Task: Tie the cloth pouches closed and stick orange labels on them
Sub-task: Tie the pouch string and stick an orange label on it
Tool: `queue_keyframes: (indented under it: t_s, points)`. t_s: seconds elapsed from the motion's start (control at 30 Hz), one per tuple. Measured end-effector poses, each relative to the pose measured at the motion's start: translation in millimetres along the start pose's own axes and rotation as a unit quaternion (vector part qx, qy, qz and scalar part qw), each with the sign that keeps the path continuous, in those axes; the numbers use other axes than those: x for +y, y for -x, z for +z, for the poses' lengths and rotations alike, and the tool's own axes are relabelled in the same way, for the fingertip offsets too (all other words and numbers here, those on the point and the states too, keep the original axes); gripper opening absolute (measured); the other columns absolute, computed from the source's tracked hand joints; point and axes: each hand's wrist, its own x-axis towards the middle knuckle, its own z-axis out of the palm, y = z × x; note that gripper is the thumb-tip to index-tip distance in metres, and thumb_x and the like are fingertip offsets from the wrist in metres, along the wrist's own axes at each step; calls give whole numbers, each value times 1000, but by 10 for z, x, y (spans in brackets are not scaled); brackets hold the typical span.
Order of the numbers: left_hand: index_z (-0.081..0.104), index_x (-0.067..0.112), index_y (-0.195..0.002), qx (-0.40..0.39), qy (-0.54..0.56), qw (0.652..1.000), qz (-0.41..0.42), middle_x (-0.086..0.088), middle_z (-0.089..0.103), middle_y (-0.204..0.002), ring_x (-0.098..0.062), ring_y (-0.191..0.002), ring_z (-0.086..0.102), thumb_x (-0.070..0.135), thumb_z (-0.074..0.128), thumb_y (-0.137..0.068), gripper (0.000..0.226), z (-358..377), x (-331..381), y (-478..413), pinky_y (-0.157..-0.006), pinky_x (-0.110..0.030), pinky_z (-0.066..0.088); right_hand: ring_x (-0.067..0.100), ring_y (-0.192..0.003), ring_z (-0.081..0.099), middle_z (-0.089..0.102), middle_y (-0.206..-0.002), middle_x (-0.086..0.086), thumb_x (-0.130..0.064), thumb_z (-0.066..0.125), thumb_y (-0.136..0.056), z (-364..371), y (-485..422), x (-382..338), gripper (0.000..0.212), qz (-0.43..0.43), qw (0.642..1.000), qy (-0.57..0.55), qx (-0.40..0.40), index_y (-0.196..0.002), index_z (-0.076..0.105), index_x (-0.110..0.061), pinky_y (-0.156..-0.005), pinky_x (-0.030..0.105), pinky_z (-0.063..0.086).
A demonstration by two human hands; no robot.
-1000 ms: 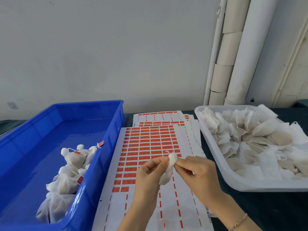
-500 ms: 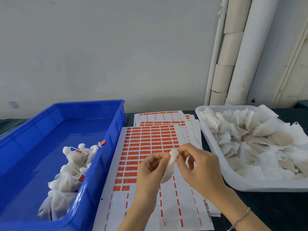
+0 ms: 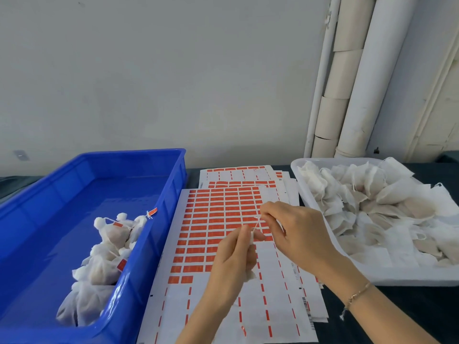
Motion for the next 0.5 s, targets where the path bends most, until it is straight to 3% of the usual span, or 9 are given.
queue_keyframes:
  t_s: [0.13, 0.23, 0.3, 0.4, 0.5]
  points:
    - [66, 25, -80, 5, -36, 998, 48, 7, 47, -51, -4, -44, 43, 32, 51, -95, 23, -37, -35, -42, -45, -14, 36, 6, -85, 69, 73, -101, -4, -34, 61, -86, 23, -17, 81, 24, 17, 999, -39, -16, -102, 69, -17, -78, 14, 50]
    - [66, 22, -78, 27, -63, 997, 20, 5, 49, -50, -4, -42, 41, 28, 52, -96, 23, -51, -204, -160, -43, -14, 36, 0, -88, 64, 67, -103, -15, -37, 59, -86, 116, 46, 157, 16, 141, 973, -173, -58, -100, 64, -31, -77, 9, 51]
    - [68, 20, -79, 41, -77, 996, -14, 6, 50, -50, -4, -42, 41, 26, 52, -96, 24, -44, -358, -283, -43, -15, 35, -4, -101, 58, 59, -117, -17, -34, 50, -94, 270, 173, 220, 20, 240, 941, -220, -93, -113, 54, -35, -80, 5, 47]
    - [69, 21, -86, 76, -102, 991, -38, 4, 57, -57, -7, -47, 47, 27, 51, -97, 22, -25, -602, -502, -44, -15, 37, 4, -119, 51, 46, -142, -5, -24, 40, -102, 537, 414, 337, 35, 382, 885, -227, -140, -136, 39, -26, -84, 10, 47]
    - [66, 20, -92, 95, -128, 986, -42, 0, 65, -76, -10, -59, 56, 26, 46, -99, 22, -10, -780, -698, -47, -12, 41, -1, -83, 60, 50, -136, -4, -20, 46, -100, 676, 491, 415, 32, 450, 851, -240, -128, -128, 37, -31, -54, 8, 46]
